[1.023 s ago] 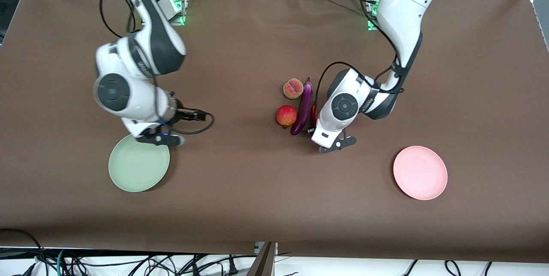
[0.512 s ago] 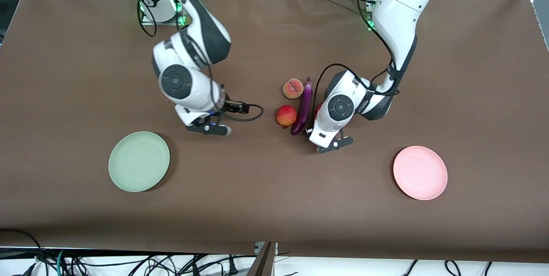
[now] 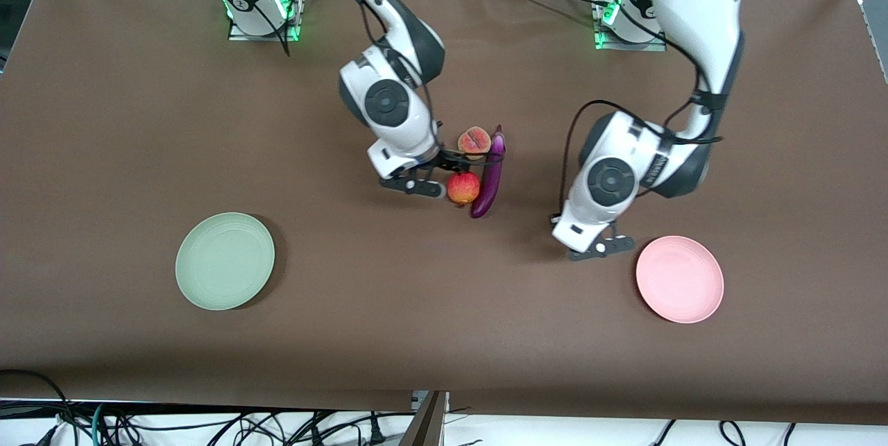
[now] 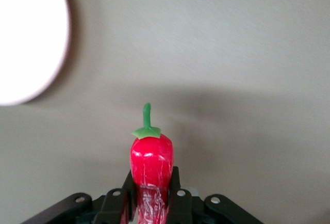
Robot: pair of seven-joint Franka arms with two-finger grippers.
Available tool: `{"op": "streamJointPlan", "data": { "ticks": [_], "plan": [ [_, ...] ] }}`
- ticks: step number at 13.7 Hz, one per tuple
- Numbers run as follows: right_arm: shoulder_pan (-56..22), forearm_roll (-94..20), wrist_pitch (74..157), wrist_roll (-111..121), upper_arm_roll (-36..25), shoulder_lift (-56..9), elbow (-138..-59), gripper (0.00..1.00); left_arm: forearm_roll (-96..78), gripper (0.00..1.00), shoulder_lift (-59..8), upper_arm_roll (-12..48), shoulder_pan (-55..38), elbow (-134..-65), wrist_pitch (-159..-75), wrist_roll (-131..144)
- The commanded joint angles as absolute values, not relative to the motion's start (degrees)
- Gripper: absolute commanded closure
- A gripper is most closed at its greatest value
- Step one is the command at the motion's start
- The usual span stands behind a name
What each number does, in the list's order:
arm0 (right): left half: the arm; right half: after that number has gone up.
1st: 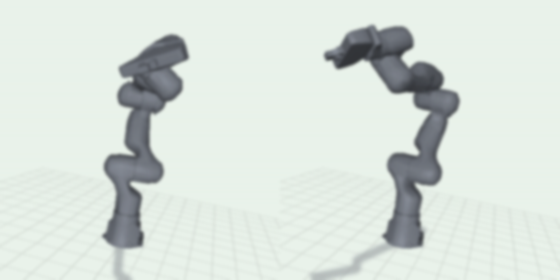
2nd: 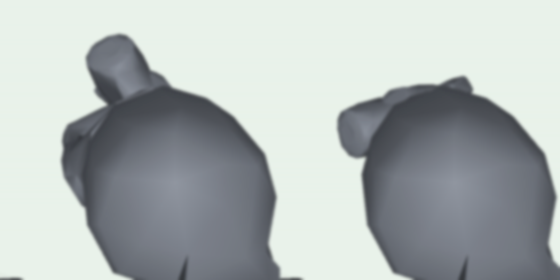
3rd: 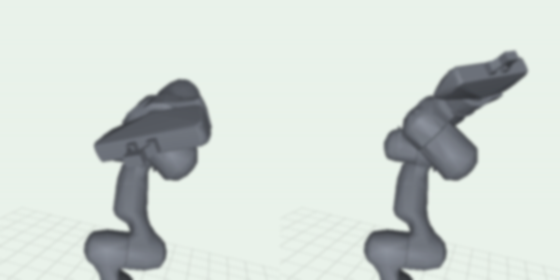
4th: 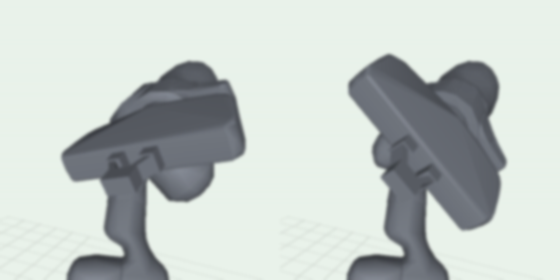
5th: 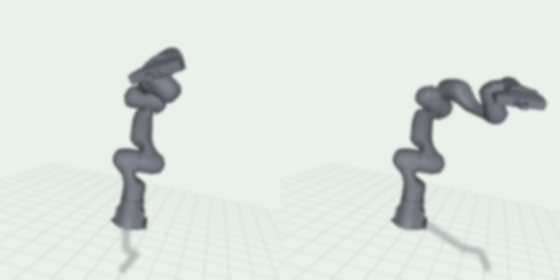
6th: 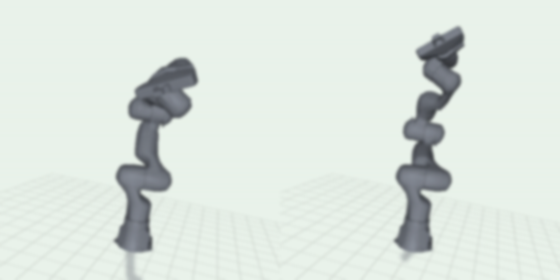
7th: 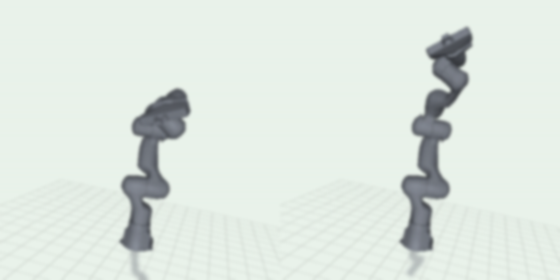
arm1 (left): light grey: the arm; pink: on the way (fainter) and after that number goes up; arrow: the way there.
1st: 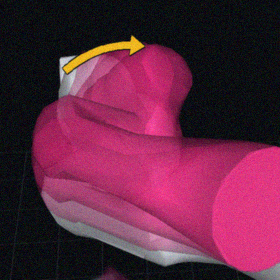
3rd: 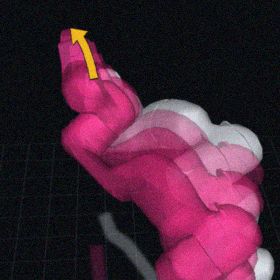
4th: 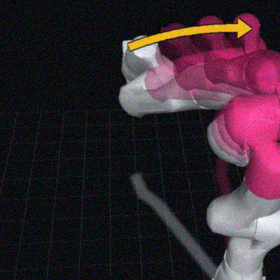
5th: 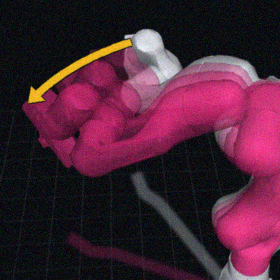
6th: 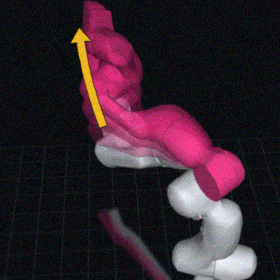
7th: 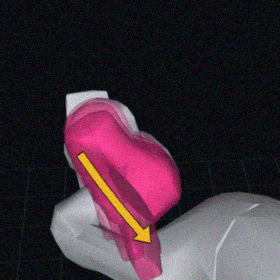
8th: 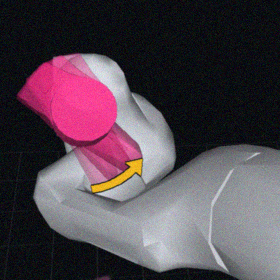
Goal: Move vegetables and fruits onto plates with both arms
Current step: 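Carry the chili to the pink plate while the right gripper grasps the peach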
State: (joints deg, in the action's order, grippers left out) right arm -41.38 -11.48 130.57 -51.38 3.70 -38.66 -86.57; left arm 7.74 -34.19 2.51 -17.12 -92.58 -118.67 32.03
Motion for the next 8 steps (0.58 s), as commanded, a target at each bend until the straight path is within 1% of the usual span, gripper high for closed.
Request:
{"op": "streamJointPlan", "data": {
  "ticks": [1, 3, 5, 6, 8],
  "plan": [
    [-44.6, -11.9, 135.8, -54.1, 3.1, -41.7, -85.7, 0.0, 9.4, 0.82, -32.2, 3.0, -11.5, -92.5, -117.4, 19.0],
    [-45.8, -11.8, 136.7, -54.1, 3.0, -43.0, -85.6, 0.0, 10.2, 0.82, -32.3, 2.8, -8.6, -91.1, -116.8, 11.4],
    [-46.3, -11.8, 136.6, -54.1, 3.0, -43.1, -85.6, 0.0, 16.5, 0.82, -32.3, 2.4, -7.3, -90.9, -117.2, 6.5],
    [-46.7, -11.7, 136.6, -54.1, 3.0, -43.1, -85.5, 0.0, 20.5, 0.82, -33.0, 2.4, -6.3, -89.7, -117.6, 4.5],
    [-47.3, -11.6, 136.6, -54.0, 3.0, -43.3, -85.5, 0.0, 25.7, 0.82, -36.8, 2.5, -4.2, -84.5, -117.7, 0.8]
  ]
}}
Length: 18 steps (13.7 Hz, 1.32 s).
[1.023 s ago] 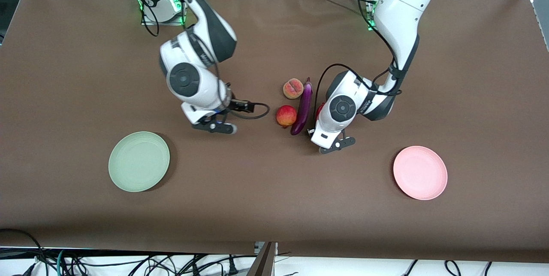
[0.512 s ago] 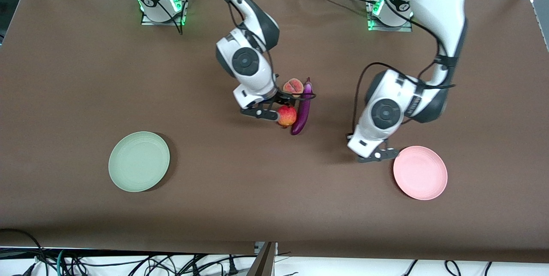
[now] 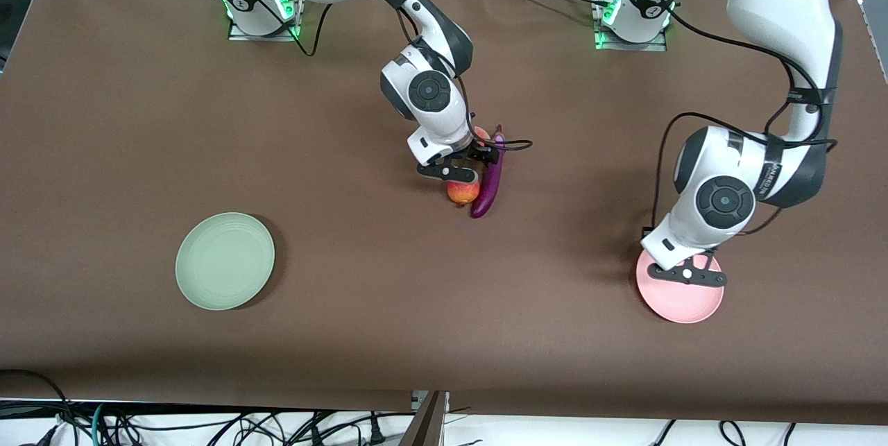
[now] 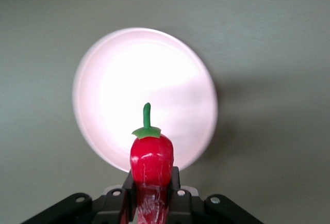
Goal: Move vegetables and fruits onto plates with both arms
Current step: 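Carry the chili to the pink plate while the right gripper grasps the peach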
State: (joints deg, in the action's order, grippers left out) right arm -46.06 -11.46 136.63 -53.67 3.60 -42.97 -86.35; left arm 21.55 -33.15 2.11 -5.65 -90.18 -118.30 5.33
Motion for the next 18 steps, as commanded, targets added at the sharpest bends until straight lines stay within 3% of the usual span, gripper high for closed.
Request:
{"op": "streamJointPlan", "data": {
  "ticks": [1, 7, 15, 16, 17, 18],
  "plan": [
    [-47.7, -11.6, 136.6, -54.0, 3.0, -43.5, -85.6, 0.0, 26.4, 0.82, -39.0, 2.5, -4.1, -81.8, -118.0, -1.4],
    [-48.8, -11.6, 136.3, -53.8, 3.0, -44.5, -85.6, 0.0, 24.8, 0.82, -46.5, 2.8, -0.9, -79.8, -128.7, -4.0],
    [-49.8, -11.7, 136.0, -53.6, 3.0, -45.6, -85.9, 0.0, 17.3, 0.75, -48.9, 3.0, -1.7, -79.8, -128.8, -3.7],
    [-50.2, -11.7, 136.0, -53.7, 3.0, -46.0, -85.9, 0.0, 17.2, 0.7, -49.0, 3.0, -1.7, -79.8, -128.8, -3.6],
    [-50.2, -11.7, 136.0, -53.7, 3.0, -46.2, -86.0, 0.01, 17.1, 0.25, -49.0, 3.0, -1.7, -79.8, -128.8, -3.5],
    [-50.2, -11.7, 136.0, -53.8, 3.0, -46.3, -86.0, 0.03, 17.1, 0.0, -48.9, 3.1, -1.6, -79.8, -128.8, -3.6]
  ]
}}
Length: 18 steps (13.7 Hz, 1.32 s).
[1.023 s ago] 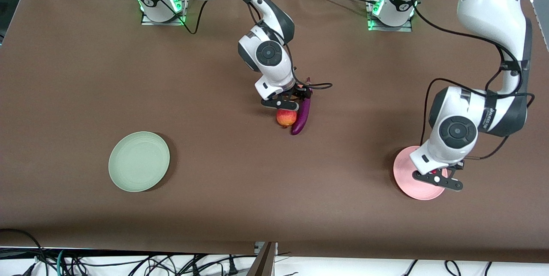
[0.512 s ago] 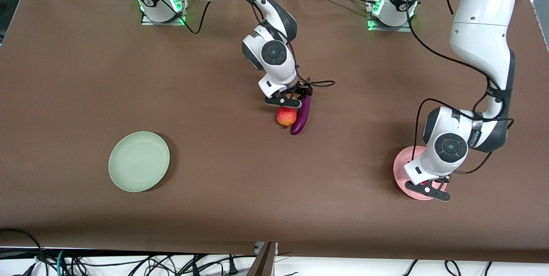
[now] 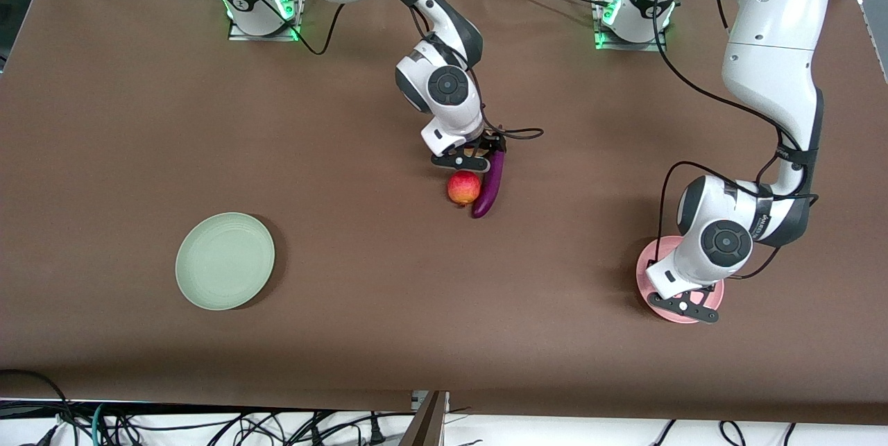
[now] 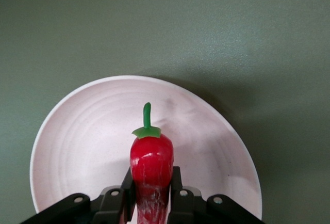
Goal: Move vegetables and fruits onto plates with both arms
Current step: 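Carry the chili to the pink plate while the right gripper grasps the peach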
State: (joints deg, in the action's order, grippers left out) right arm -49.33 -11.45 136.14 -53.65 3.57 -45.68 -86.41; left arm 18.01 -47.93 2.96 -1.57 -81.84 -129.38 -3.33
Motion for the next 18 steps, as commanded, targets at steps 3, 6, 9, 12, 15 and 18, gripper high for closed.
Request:
{"op": "streamJointPlan", "data": {
  "ticks": [3, 6, 9, 12, 15, 18],
  "plan": [
    [-50.4, -11.6, 135.9, -52.7, 3.0, -46.3, -86.0, 0.52, 17.3, 0.0, -47.8, 3.3, -1.7, -79.6, -128.6, -3.7],
    [-49.7, -11.8, 133.1, -52.0, 2.6, -45.4, -85.3, 0.82, 17.2, 0.0, -45.1, 3.9, -2.5, -79.8, -126.8, -3.9],
    [-46.1, -12.1, 125.6, -49.9, 2.5, -40.9, -85.3, 0.82, 17.1, 0.0, -41.1, 7.0, -2.5, -79.9, -120.4, -3.5],
    [-37.7, -12.6, 112.6, -40.0, 2.5, -34.3, -85.3, 0.82, 13.1, 0.0, -38.7, 8.5, -2.5, -80.2, -115.8, -1.7],
    [-26.6, -11.7, 103.5, -25.5, 2.2, -32.5, -85.3, 0.82, 10.1, 0.0, -36.7, 10.2, -2.5, -80.7, -112.3, -1.3],
    [-15.1, -6.7, 102.6, -6.8, 0.1, -33.1, -85.3, 0.82, 9.3, 0.0, -35.6, 14.7, -2.4, -80.9, -107.4, 2.3]
  ]
}}
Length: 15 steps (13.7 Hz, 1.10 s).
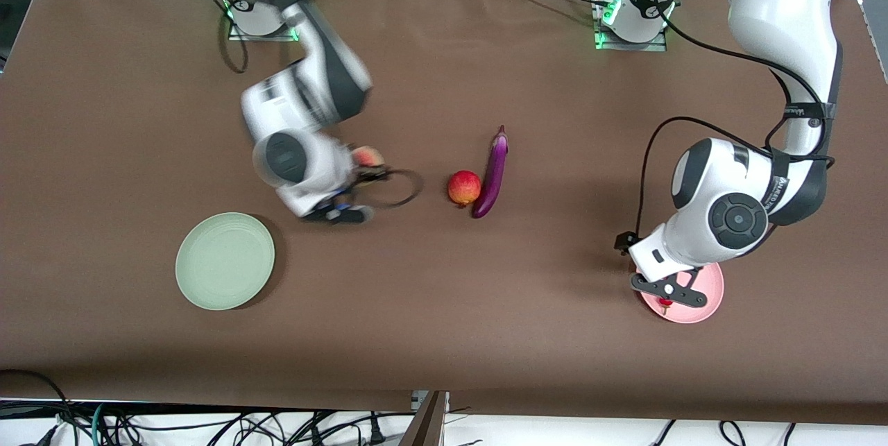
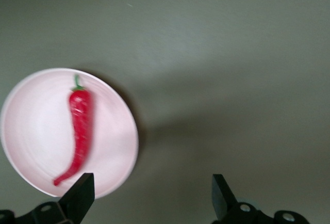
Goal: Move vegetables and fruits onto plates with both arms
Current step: 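Release the peach on the green plate while the left gripper reaches the eggplant, then grasp the eggplant with the left gripper while the right gripper reaches the pomegranate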
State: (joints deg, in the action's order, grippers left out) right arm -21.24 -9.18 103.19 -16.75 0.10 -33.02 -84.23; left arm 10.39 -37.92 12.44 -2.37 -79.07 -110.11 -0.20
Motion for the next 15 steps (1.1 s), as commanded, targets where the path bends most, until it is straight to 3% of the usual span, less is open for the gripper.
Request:
{"op": "streamJointPlan", "data": {
  "ticks": [1, 6, 9, 12, 13, 14, 15],
  "plan": [
    [-11.3, -4.4, 103.2, -0.3, -0.1, -34.1, -85.3, 0.82, 9.3, 0.0, -35.2, 16.7, -2.4, -81.6, -106.4, 4.1],
    [1.0, 1.3, 116.5, 12.1, -0.1, -41.1, -85.4, 0.82, 8.2, 0.0, -34.0, 27.3, -2.4, -87.7, -108.4, 14.7],
    [1.7, 0.9, 121.8, 12.6, -0.1, -43.2, -85.4, 0.82, 8.4, 0.0, -33.1, 32.1, -2.5, -96.3, -116.4, 15.3],
    [1.7, 0.8, 125.5, 12.7, -0.1, -44.6, -85.4, 0.8, 9.0, 0.0, -29.6, 33.7, -2.5, -110.3, -131.5, 15.7],
    [1.7, 0.7, 125.7, 12.2, -0.1, -44.8, -85.4, 0.62, 9.1, 0.0, -29.4, 34.3, -3.1, -113.0, -135.1, 15.7],
    [1.7, 0.4, 125.8, 11.6, -0.1, -44.8, -85.3, 0.01, 9.1, 0.0, -29.5, 34.3, -4.3, -114.3, -137.2, 15.8],
    [1.8, 0.4, 125.7, 12.4, -0.1, -44.5, -85.3, 0.0, 9.1, 0.0, -29.7, 34.0, -6.1, -115.5, -138.4, 15.9]
  ]
}}
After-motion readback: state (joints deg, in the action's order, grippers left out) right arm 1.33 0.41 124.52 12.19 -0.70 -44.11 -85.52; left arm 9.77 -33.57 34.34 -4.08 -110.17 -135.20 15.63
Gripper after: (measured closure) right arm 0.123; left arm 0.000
